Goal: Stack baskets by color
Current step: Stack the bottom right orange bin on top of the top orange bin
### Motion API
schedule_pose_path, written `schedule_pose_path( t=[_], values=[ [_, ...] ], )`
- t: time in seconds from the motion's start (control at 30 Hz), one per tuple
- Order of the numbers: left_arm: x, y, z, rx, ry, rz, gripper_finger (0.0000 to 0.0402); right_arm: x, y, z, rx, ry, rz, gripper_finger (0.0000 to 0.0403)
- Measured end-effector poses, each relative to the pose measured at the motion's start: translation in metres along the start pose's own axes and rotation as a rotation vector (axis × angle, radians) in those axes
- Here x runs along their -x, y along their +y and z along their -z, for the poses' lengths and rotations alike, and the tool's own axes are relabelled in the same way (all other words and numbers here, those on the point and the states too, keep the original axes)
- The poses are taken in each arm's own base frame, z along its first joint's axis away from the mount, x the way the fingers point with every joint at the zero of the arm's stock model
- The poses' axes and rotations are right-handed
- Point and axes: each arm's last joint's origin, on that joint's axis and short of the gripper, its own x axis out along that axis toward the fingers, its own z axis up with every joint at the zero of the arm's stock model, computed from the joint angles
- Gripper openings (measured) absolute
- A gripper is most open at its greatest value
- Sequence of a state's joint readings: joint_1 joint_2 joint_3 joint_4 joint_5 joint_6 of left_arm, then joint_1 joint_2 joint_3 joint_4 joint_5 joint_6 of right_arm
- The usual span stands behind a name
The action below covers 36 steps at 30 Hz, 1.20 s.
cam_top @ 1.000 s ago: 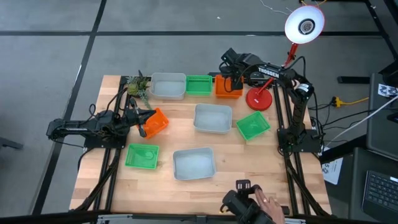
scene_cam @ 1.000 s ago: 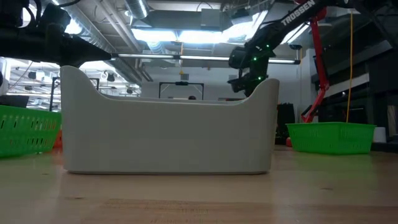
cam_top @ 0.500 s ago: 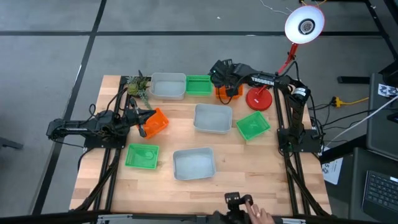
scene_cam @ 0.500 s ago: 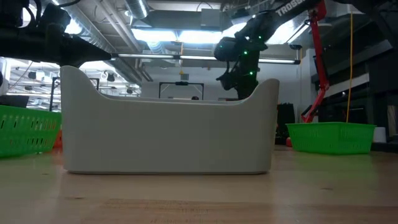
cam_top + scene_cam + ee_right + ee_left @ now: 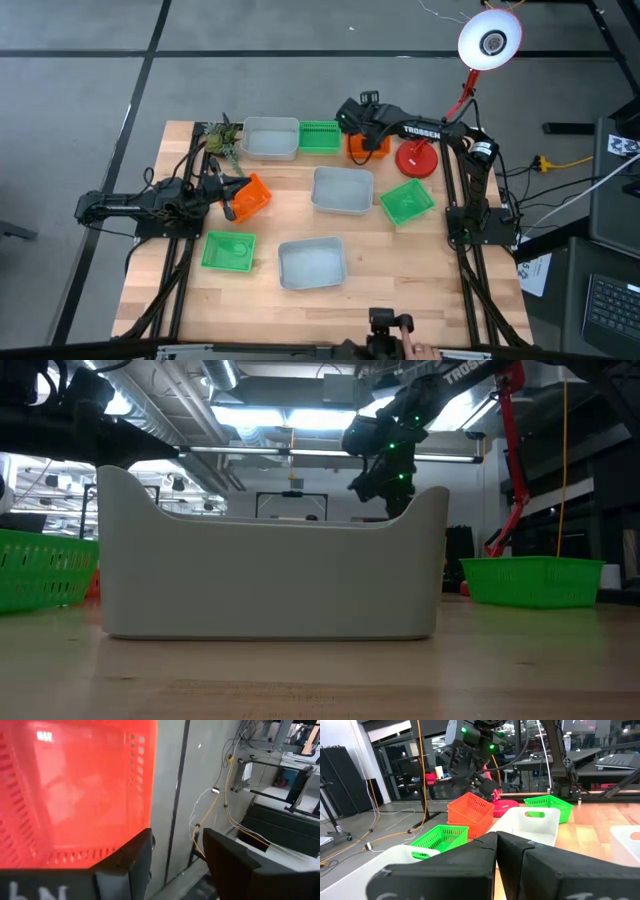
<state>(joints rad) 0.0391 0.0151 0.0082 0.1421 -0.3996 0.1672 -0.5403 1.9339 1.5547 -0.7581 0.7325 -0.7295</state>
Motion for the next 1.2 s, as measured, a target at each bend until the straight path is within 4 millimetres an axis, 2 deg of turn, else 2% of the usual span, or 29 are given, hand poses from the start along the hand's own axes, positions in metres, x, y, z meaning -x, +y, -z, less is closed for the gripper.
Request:
schedule_pose_path(
  t=[0.23,0.4,0.53,0.87,1.07,1.2],
  values=[
    [0.0,0.0,0.0,0.001,0.0,0.0,0.0,-0.014,-0.022,0.001,-0.138,-0.085,0.055,0.0153],
    [0.0,0.0,0.0,0.001,0.0,0.0,0.0,-0.019,-0.026,0.002,-0.17,-0.109,0.059,0.0136],
    [0.0,0.0,0.0,0.001,0.0,0.0,0.0,-0.026,-0.019,0.003,-0.178,-0.097,0.086,0.0113],
    [0.0,0.0,0.0,0.003,0.0,0.0,0.0,-0.054,0.017,0.006,-0.166,-0.133,0.205,0.0048],
    [0.0,0.0,0.0,0.003,-0.001,0.0,0.0,-0.06,0.024,0.01,-0.132,-0.175,0.124,0.0025],
    [0.0,0.0,0.0,0.003,-0.001,0.0,0.0,-0.064,0.02,0.013,-0.187,-0.172,0.127,0.0017]
  ],
)
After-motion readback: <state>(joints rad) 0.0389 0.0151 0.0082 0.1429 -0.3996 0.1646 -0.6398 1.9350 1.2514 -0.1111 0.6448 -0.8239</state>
